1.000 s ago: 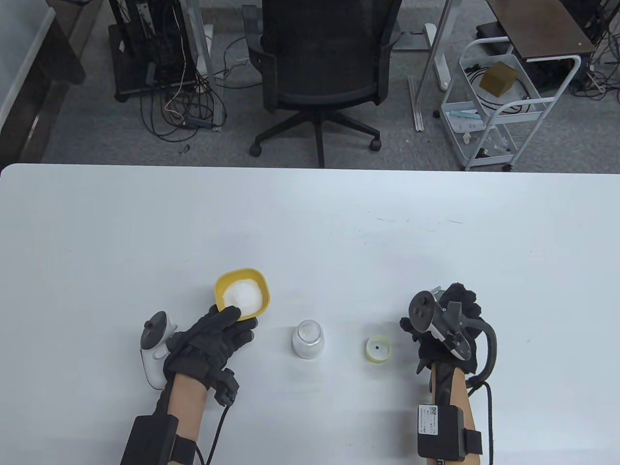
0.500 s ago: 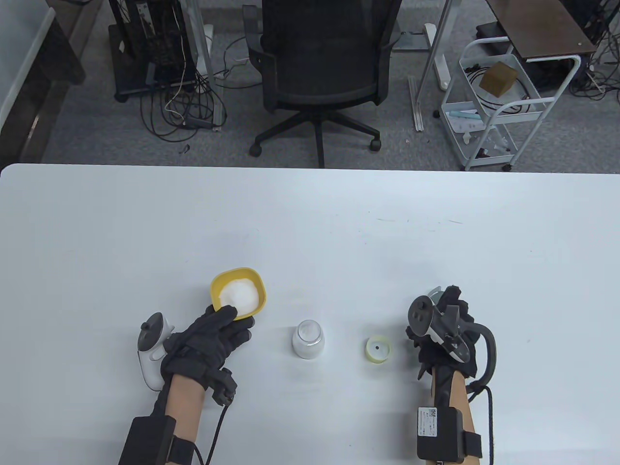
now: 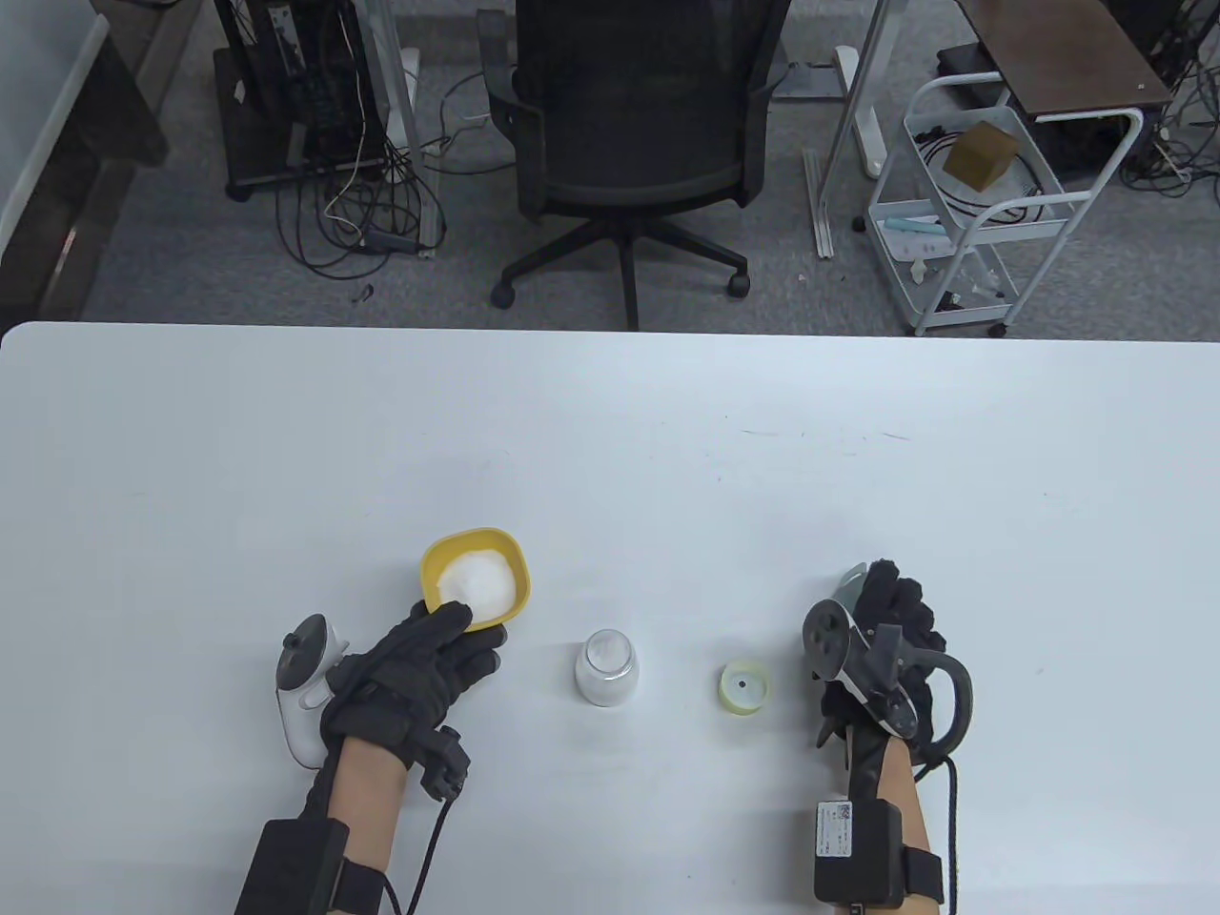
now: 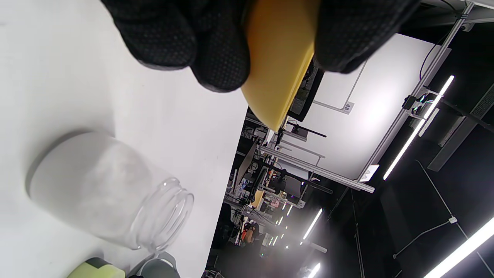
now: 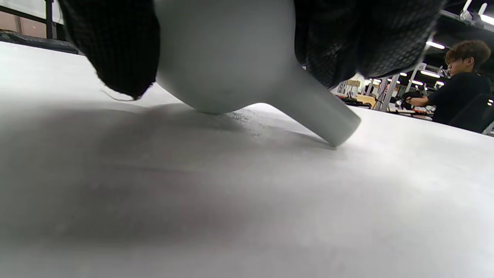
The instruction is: Unscrew the press dispenser and pour salt into it
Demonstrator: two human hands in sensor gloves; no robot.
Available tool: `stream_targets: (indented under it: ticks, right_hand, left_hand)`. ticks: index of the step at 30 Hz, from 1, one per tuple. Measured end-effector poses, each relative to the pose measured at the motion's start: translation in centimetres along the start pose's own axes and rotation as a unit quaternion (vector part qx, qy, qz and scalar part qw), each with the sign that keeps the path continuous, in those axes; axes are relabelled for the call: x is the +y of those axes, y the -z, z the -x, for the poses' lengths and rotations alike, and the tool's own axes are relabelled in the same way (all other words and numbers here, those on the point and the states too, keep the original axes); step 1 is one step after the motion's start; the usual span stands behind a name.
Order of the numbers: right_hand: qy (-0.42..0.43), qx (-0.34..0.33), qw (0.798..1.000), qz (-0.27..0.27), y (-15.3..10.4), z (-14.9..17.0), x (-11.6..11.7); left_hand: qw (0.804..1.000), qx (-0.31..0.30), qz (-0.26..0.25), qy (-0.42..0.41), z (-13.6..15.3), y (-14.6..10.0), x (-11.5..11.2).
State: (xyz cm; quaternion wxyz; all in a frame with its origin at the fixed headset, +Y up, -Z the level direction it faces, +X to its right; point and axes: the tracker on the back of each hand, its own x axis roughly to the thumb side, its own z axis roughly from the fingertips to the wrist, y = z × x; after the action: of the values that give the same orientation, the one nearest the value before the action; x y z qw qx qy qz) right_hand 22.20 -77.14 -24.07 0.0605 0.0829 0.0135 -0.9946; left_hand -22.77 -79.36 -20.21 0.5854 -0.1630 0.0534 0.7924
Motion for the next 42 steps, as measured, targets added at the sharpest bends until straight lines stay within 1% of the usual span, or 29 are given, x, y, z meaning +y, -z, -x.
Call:
stream_targets:
  ticks: [2,5,7,10,12,14,16,19,21,24,25,26,27,28,32,34,37,38,42]
  right_hand:
    - [-0.003,-0.001,1.0,0.011,-0.1,0.0,0.0]
    - [-0.001,-0.001,1.0,0.012,-0.1,0.0,0.1]
    - [0.006,-0.002,1.0,0.014,-0.4,0.1,-0.2]
    - [0.023,-0.008,0.999,0.039,-0.8,0.0,-1.1]
    - [0.049,-0.017,0.997,0.055,-1.1,-0.2,-1.9]
    - [0.094,-0.03,0.992,0.074,-1.4,-0.5,-2.9]
    - [0.149,-0.051,0.983,0.09,-1.8,-1.1,-4.0]
    - [0.232,-0.079,0.964,0.107,-2.5,-1.9,-5.6]
    - [0.288,-0.102,0.946,0.113,-3.0,-2.6,-6.5]
    - [0.364,-0.134,0.915,0.112,-3.7,-3.4,-7.6]
    - [0.396,-0.146,0.9,0.11,-3.9,-3.8,-7.9]
    - [0.425,-0.159,0.885,0.104,-4.1,-4.1,-8.1]
    - [0.442,-0.168,0.875,0.099,-4.1,-4.3,-8.2]
    - [0.466,-0.181,0.862,0.09,-4.3,-4.6,-8.3]
    - [0.52,-0.225,0.822,0.062,-4.7,-6.1,-8.4]
    - [0.54,-0.252,0.802,0.037,-5.1,-7.4,-8.2]
    - [0.546,-0.282,0.789,0.014,-5.7,-9.3,-7.9]
    - [0.544,-0.286,0.789,0.01,-5.8,-9.7,-7.8]
    - [0.515,-0.3,0.803,0.001,-6.2,-11.2,-7.1]
  left_hand:
    - [1.0,-0.002,0.005,-0.004,0.0,0.0,0.0]
    - [1.0,-0.002,0.009,-0.009,0.0,0.0,-0.1]
    - [1.0,-0.002,0.008,-0.008,0.1,0.0,-0.2]
    - [1.0,-0.003,0.01,-0.008,0.1,0.1,-0.2]
    - [1.0,-0.005,0.013,-0.008,0.1,0.1,-0.2]
    - [1.0,-0.006,0.013,-0.011,0.1,0.1,-0.3]
    - [1.0,-0.006,0.015,-0.013,0.1,0.1,-0.3]
    - [1.0,-0.005,0.018,-0.013,0.1,0.2,-0.4]
    - [1.0,-0.006,0.018,-0.012,0.1,0.2,-0.5]
    - [1.0,-0.006,0.019,-0.011,0.2,0.2,-0.5]
    - [1.0,-0.007,0.02,-0.011,0.2,0.2,-0.4]
    - [1.0,-0.006,0.019,-0.011,0.2,0.2,-0.5]
    - [1.0,-0.006,0.019,-0.012,0.2,0.2,-0.5]
    - [1.0,-0.006,0.02,-0.013,0.2,0.3,-0.5]
    - [1.0,-0.005,0.021,-0.017,0.2,0.3,-0.5]
    - [1.0,-0.006,0.021,-0.018,0.3,0.3,-0.5]
    - [0.999,-0.011,0.023,-0.023,0.2,0.3,-0.5]
    - [0.999,-0.012,0.023,-0.024,0.2,0.3,-0.5]
    - [0.999,-0.024,0.032,-0.028,0.2,0.3,-0.6]
